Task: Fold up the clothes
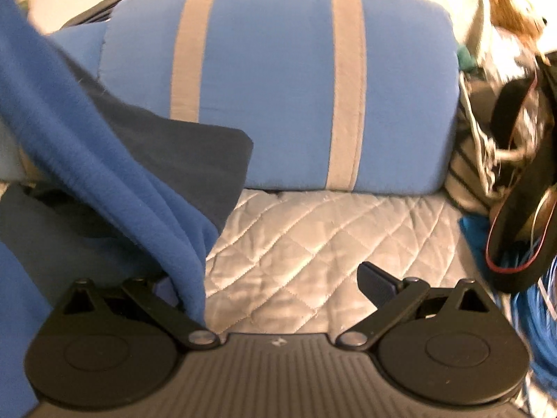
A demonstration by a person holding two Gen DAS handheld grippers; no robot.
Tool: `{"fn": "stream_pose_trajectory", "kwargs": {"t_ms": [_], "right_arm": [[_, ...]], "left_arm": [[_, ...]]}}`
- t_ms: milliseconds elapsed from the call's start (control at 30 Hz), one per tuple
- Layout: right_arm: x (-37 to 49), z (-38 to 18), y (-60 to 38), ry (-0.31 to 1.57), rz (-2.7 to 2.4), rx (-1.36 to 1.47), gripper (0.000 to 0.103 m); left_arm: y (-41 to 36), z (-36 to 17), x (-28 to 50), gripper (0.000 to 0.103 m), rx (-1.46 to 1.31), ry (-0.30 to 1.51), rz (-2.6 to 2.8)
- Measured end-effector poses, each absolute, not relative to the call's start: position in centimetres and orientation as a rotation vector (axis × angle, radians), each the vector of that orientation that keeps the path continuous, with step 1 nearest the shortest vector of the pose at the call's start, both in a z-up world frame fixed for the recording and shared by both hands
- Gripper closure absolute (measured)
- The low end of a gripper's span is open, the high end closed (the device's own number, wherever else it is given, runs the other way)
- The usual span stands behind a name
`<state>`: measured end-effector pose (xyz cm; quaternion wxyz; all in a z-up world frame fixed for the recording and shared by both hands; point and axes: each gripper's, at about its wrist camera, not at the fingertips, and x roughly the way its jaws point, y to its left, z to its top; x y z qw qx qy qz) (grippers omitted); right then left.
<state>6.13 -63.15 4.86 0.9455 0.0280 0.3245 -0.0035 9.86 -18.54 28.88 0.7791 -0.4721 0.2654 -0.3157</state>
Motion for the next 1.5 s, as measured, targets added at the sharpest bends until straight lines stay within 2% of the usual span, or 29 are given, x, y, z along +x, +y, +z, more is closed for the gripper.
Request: {"fn": "stream_pose_trajectory", "kwargs": {"t_ms": [167, 267, 433, 533, 667, 700, 733, 800, 900, 1000, 1200, 1500], "right_arm": [[6.3, 3.9, -64.2, 0.686, -0.009, 0.166, 0.002], [6.0, 3.6, -64.2, 0.672, 0.022, 0.169, 0.013], [5.7, 3.1, -64.1, 0.648, 0.075, 0.171, 0.059], [5.5, 3.0, -63.6, 0.641, 0.099, 0.144, 0.073], [5.5, 2.8, -62.9, 0.629, 0.112, 0.065, 0.073], [5.4, 2.7, -62.5, 0.625, 0.107, 0.022, 0.070], [5.3, 2.6, -62.1, 0.620, 0.100, -0.022, 0.061], [5.1, 2.1, -61.2, 0.611, 0.083, -0.124, 0.050], [4.6, 1.5, -59.9, 0.596, 0.060, -0.235, 0.051], [4.7, 1.9, -60.4, 0.597, 0.072, -0.174, 0.057], [5.3, 2.8, -61.7, 0.617, 0.104, -0.082, 0.058], [5.1, 2.9, -61.3, 0.615, 0.140, -0.097, 0.058]], "left_arm": [[-16.5, 27.5, 9.5, 0.092, -0.907, 0.599, -0.683], [-15.0, 26.1, 9.1, 0.092, -0.841, 0.624, -0.679], [-12.6, 22.6, 8.3, 0.092, -0.791, 0.681, -0.640], [-11.1, 20.6, 7.8, 0.092, -0.774, 0.703, -0.618], [-9.5, 18.9, 7.2, 0.092, -0.749, 0.725, -0.589], [-9.1, 18.5, 7.1, 0.093, -0.743, 0.730, -0.584], [-8.8, 18.1, 6.9, 0.093, -0.738, 0.735, -0.577], [-8.3, 17.4, 6.6, 0.093, -0.726, 0.747, -0.565], [-7.8, 16.2, 6.2, 0.093, -0.691, 0.763, -0.547], [-7.1, 14.6, 5.8, 0.093, -0.662, 0.784, -0.530], [-6.3, 11.0, 4.2, 0.092, -0.609, 0.853, -0.509], [-5.0, 4.9, 1.8, 0.092, -0.583, 0.959, -0.479]]}}
